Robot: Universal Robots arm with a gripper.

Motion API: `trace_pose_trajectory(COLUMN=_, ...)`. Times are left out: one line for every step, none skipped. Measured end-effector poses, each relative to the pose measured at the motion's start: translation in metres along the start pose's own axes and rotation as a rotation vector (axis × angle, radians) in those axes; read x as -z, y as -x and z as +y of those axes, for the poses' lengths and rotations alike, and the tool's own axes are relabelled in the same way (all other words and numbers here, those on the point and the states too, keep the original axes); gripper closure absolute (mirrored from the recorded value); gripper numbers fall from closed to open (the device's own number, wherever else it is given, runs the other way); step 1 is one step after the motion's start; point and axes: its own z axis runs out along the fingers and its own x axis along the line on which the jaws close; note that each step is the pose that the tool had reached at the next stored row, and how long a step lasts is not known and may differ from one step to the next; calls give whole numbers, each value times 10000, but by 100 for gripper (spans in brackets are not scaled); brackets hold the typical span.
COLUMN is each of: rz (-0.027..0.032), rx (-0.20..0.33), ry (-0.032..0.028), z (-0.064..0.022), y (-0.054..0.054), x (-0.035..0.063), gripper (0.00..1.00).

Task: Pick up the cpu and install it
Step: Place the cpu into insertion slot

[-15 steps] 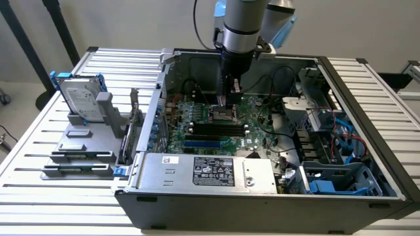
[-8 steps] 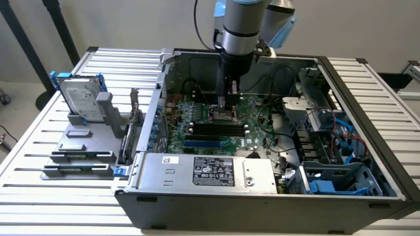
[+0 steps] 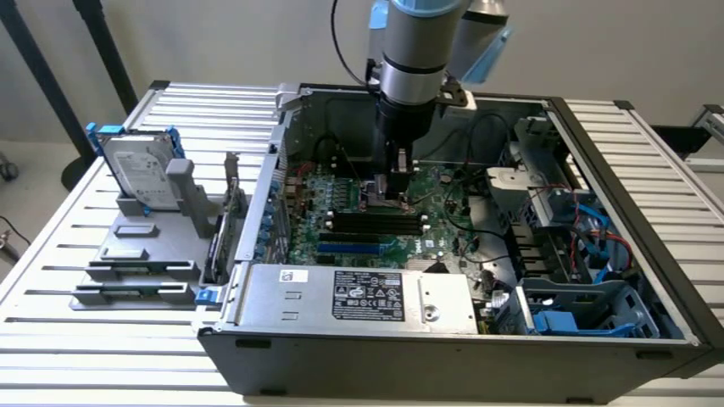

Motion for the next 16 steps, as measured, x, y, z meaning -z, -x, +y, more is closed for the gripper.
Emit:
trace_pose_trajectory(rz=2, rx=1, ry=1, z=-27, y=1, x=-4, gripper=45)
trace_pose_trajectory(rz=2, rx=0, ry=3, z=-49, y=1, x=-6, gripper=45)
trace_pose_trajectory(rz=2, rx=0, ry=11, z=-70, y=1, x=-7, gripper=45)
trace_pose_trajectory(rz=1, rx=0, ry=22, z=-83, y=2, x=-8, gripper=45)
trace_pose_trajectory(rz=-2, rx=1, ry=29, z=-86, y=1, x=-8, gripper=45)
trace_pose_trajectory(rz=-1, rx=3, ry=38, z=-86, y=1, x=-9, gripper=45)
trace_pose_trajectory(rz=0, rx=4, ry=47, z=-86, y=0, x=-9, gripper=45)
trace_pose_trajectory(rz=1, rx=3, ry=57, z=-87, y=-4, x=-10, gripper=45)
trace_pose_trajectory(rz=2, rx=3, ry=65, z=-87, y=-8, x=-11, gripper=45)
trace_pose_trajectory(rz=1, rx=4, ry=71, z=-87, y=-14, x=-10, gripper=45)
trace_pose_trajectory(rz=0, rx=5, ry=78, z=-87, y=-21, x=-11, gripper=45)
trace_pose_trajectory(rz=0, rx=5, ry=88, z=-87, y=-29, x=-11, gripper=45)
trace_pose_trajectory(rz=2, rx=6, ry=98, z=-87, y=-36, x=-13, gripper=45)
trace_pose_trajectory(rz=0, rx=6, ry=106, z=-87, y=-40, x=-15, gripper=45)
trace_pose_trajectory(rz=4, rx=7, ry=115, z=-87, y=-43, x=-21, gripper=45)
trace_pose_trajectory(rz=4, rx=8, ry=120, z=-88, y=-43, x=-28, gripper=45)
